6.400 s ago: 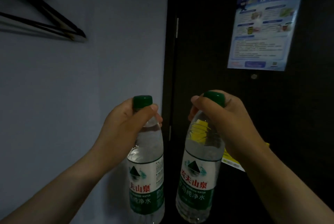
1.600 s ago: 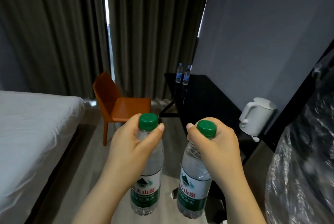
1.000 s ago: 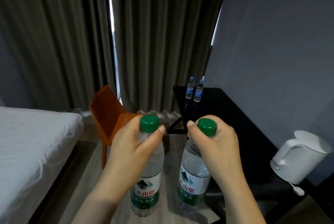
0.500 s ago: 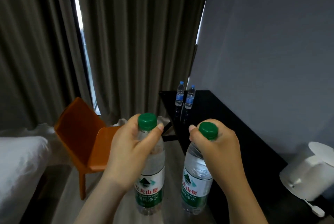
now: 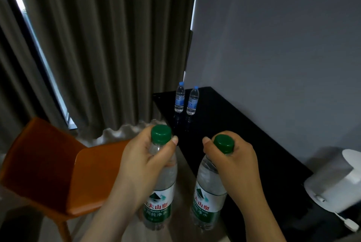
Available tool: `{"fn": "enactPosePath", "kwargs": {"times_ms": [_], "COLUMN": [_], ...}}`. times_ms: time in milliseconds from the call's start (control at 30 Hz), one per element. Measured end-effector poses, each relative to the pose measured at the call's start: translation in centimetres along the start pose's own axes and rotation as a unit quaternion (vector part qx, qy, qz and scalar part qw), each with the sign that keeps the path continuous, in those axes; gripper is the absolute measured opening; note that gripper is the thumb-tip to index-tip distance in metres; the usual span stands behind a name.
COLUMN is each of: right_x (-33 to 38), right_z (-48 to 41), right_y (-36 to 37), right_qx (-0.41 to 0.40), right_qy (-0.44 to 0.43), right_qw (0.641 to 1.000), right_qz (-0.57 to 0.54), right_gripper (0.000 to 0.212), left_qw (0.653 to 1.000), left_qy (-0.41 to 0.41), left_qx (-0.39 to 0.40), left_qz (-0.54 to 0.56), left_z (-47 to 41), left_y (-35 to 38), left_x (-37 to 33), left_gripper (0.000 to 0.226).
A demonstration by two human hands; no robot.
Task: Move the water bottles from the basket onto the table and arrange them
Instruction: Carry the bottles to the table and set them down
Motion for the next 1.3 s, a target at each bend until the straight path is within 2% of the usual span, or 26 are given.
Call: {"fn": "enactPosePath", "kwargs": {"times_ms": [300,500,933,1033,1300], "right_x": [-4.7,-7.4,-13.9,-15.3,-17.8], "right_z": [-13.2,-20.0,-27.8,-29.7,-33.6], "right_y": [1.4,1.4,3.6,4.9,8.9], "right_qx": [-0.017,-0.015,-0.037,-0.043,-0.078], "right_qy": [-0.003,0.003,0.07,0.087,0.153], "right_qw": [1.0,1.0,0.997,0.995,0.983], "right_qz": [-0.004,-0.013,0.014,0.023,0.059], "right_gripper": [0.034,0.034,0.033,0.032,0.027], "left_qw": [0.998,0.999,0.99,0.985,0.974], "left_qy": [-0.007,-0.002,-0.094,-0.122,-0.099], "left_qx": [0.033,0.045,0.101,0.123,0.202], "left_qz": [0.044,-0.001,-0.012,0.017,-0.002], "left_z": [-11.5,-17.3,-26.6,-29.2,-35.0], "left_y": [5.1,7.9,11.3,11.7,12.0], "left_x": [5.2,8.2,18.3,20.7,27.0], "left_gripper": [0.018,0.023,0.008,0.007,0.01]}}
Point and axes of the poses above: each hand's wrist, its own z-axis away from the middle knuckle, its own y-axis out of the palm, x = y × z, the point moved 1 cm from there along -z, towards the middle knuckle, and after that the axes turned 3 degrees about y, right-handed, at the moved point
